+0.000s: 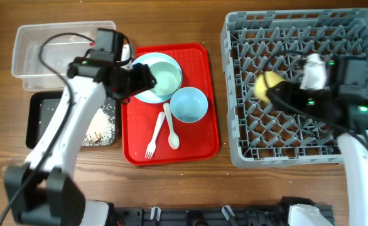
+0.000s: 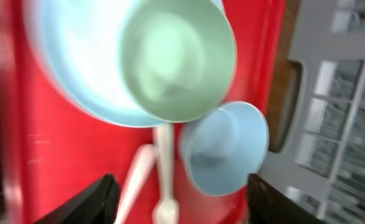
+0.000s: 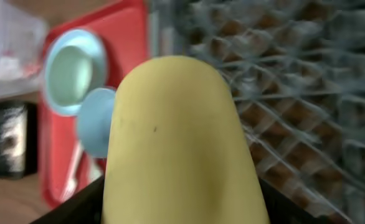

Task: Sort waste into correct bins and load items into the dishwasher rack
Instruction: 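Lower the yellow cup into the dish rack with the right gripper and release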

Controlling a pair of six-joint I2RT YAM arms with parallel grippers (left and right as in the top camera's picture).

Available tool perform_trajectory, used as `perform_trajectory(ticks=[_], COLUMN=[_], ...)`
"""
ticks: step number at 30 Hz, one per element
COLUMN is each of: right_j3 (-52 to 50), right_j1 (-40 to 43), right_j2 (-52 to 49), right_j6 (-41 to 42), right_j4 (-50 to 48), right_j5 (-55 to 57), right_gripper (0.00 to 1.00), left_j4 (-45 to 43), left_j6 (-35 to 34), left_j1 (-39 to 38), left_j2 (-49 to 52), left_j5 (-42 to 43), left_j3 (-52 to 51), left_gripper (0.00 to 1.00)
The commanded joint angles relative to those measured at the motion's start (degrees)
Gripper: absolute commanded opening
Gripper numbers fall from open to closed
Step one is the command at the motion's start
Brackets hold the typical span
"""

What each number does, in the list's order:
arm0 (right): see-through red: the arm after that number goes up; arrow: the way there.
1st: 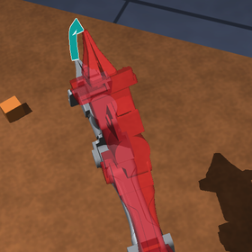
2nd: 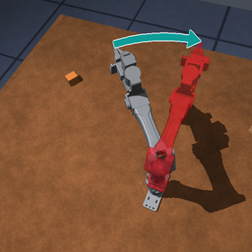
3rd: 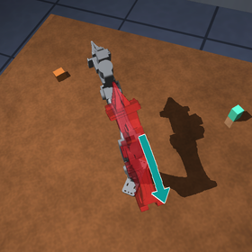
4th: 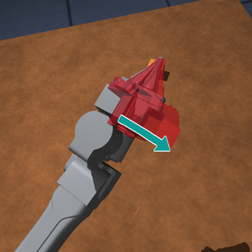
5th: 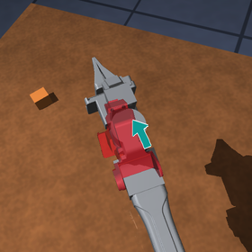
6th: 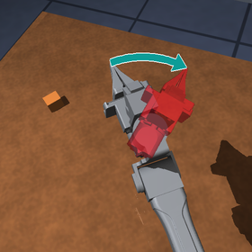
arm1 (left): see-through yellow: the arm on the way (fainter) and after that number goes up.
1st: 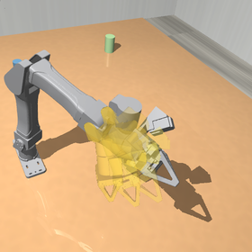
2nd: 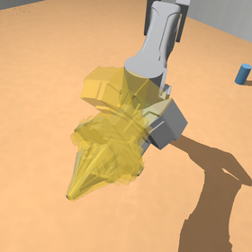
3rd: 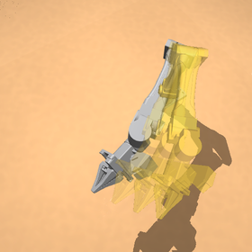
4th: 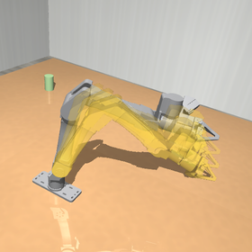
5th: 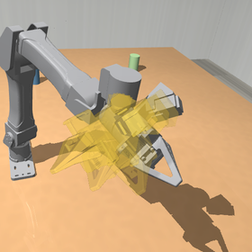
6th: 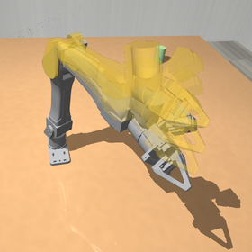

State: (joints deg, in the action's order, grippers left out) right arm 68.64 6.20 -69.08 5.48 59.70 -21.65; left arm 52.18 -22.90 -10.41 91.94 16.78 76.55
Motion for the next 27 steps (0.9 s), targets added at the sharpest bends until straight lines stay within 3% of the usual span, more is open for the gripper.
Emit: perform_trajectory(ticks=[1, 10, 19, 21, 25, 27], right_j3=[4.13, 4.09, 4.09, 4.11, 4.11, 4.11], right_j1=[2.54, 4.17, 4.15, 4.11, 4.13, 4.13], right_j2=[0.81, -8.85, -23.80, -25.38, -25.53, -25.40], right_j6=[1.03, 1.18, 2.16, 2.16, 2.14, 2.14], right_j4=[6.91, 11.93, 5.66, 5.42, 5.03, 5.33], right_j5=[15.89, 19.04, 18.99, 18.99, 19.04, 18.56], right_gripper=[0.52, 0.52, 0.54, 0.60, 0.63, 0.73], left_j4=[1.73, 1.44, 1.44, 1.44, 1.44, 1.46], left_j6=[1.70, 1.68, 1.68, 1.68, 1.66, 1.66], left_j1=[0.44, 0.42, 0.42, 0.42, 0.42, 0.42], left_j2=[-3.67, -3.72, -3.72, -3.72, -3.72, -3.72], left_j5=[-7.48, -7.48, -7.48, -7.48, -7.45, -7.45], left_j3=[0.44, 0.44, 0.44, 0.44, 0.44, 0.44], left_gripper=[0.70, 0.70, 0.70, 0.70, 0.70, 0.70])
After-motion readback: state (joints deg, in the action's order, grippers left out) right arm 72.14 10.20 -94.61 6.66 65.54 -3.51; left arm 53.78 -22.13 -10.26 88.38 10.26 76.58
